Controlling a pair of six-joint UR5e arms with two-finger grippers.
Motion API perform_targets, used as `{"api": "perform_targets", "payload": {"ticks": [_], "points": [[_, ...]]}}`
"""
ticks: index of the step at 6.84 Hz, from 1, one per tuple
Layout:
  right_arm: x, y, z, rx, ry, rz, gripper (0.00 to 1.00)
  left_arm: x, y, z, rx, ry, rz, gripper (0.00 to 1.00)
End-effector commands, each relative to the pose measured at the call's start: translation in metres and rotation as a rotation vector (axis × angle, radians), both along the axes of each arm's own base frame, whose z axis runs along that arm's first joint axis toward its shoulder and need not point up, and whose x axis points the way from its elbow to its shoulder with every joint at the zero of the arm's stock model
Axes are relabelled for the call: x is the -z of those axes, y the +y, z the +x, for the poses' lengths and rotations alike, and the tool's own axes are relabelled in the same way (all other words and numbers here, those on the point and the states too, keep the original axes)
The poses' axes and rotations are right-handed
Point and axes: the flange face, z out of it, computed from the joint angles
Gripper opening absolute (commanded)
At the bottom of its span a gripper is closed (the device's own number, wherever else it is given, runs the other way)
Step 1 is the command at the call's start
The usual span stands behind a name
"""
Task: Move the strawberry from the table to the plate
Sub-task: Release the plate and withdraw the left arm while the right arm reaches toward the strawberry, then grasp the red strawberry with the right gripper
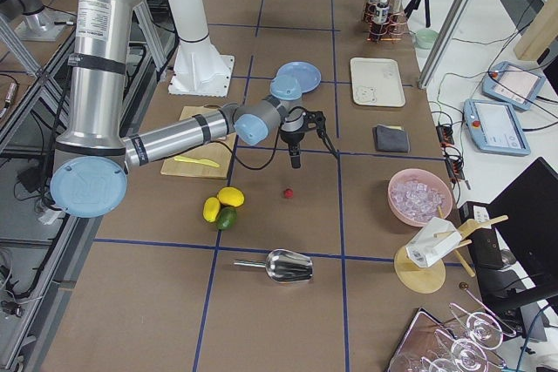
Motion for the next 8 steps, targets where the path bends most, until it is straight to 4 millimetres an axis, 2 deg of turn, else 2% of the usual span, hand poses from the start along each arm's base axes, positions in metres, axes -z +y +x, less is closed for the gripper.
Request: {"api": "perform_targets", "payload": {"ticks": [1,2,4,5,7,8], "points": [[-0.073,0.012,-0.002,-0.017,-0.006,0.064,1.0,0.0,0.0,0.0,0.0,-0.001,0.002,1.0],[-0.09,0.014,-0.008,-0.012,0.008,0.069,0.99,-0.001,0.001,0.0,0.0,0.0,-0.001,1.0],[-0.099,0.02,-0.031,0.005,0.057,0.102,0.99,-0.006,0.006,0.0,0.0,0.0,-0.012,1.0],[-0.098,0.02,-0.033,0.013,0.056,0.107,0.98,-0.006,0.006,0.0,-0.001,0.001,-0.012,1.0],[-0.102,0.021,-0.035,0.022,0.062,0.106,0.63,-0.003,0.006,0.0,-0.001,0.003,-0.007,1.0],[-0.102,0.021,-0.035,0.022,0.062,0.106,0.35,-0.002,0.006,0.0,-0.001,0.003,-0.004,1.0]]}}
